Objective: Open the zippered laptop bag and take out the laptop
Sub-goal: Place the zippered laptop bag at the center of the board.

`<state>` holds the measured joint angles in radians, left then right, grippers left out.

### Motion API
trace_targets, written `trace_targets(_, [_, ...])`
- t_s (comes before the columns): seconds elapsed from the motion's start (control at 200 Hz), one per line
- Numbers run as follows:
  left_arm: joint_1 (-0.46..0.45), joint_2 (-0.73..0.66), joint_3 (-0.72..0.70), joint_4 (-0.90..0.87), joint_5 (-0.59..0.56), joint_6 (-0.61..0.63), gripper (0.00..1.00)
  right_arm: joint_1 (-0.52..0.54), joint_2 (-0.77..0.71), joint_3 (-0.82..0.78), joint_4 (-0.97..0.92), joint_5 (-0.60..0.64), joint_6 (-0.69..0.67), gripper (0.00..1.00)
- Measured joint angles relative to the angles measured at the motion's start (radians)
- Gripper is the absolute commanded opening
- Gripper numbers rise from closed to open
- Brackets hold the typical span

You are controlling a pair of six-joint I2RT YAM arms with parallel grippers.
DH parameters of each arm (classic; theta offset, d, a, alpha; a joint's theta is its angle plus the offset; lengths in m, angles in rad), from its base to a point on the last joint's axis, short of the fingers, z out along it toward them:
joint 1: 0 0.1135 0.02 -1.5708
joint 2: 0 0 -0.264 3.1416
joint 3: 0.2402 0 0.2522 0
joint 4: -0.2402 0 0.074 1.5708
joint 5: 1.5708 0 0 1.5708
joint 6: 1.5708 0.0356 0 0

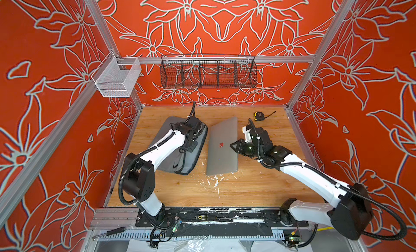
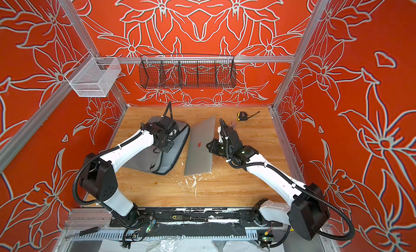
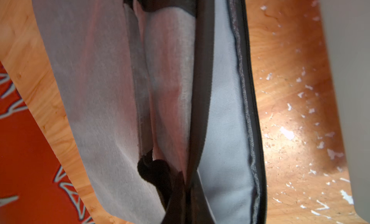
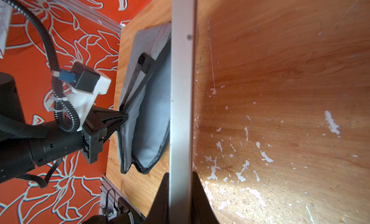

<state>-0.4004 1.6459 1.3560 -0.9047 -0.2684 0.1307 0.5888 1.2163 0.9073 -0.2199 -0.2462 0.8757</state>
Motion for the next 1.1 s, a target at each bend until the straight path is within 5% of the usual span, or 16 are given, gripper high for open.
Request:
trace_targets(0.415, [0.034, 0.224, 0.221, -0.035, 0.048, -0.187, 0.00, -0.046, -0.017, 0.000, -0.009, 0.001, 0.003, 0.00])
trace_targets(0.495, [0.034, 0.244, 0.237, -0.049, 0.060, -0.199, 0.33, -0.057, -0.019, 0.000, -0.022, 0.000, 0.003, 0.00])
trace_targets(0.661, [0.035, 0.237, 0.242, -0.075, 0.109, -0.220, 0.74, -0.078, -0.029, 0.000, -0.043, -0.001, 0.003, 0.00])
trace_targets(1.101, [0.035, -0.036, 0.173, -0.029, 0.410, -0.179, 0.81, -0.142, -0.029, 0.039, -0.111, -0.033, -0.010, 0.00])
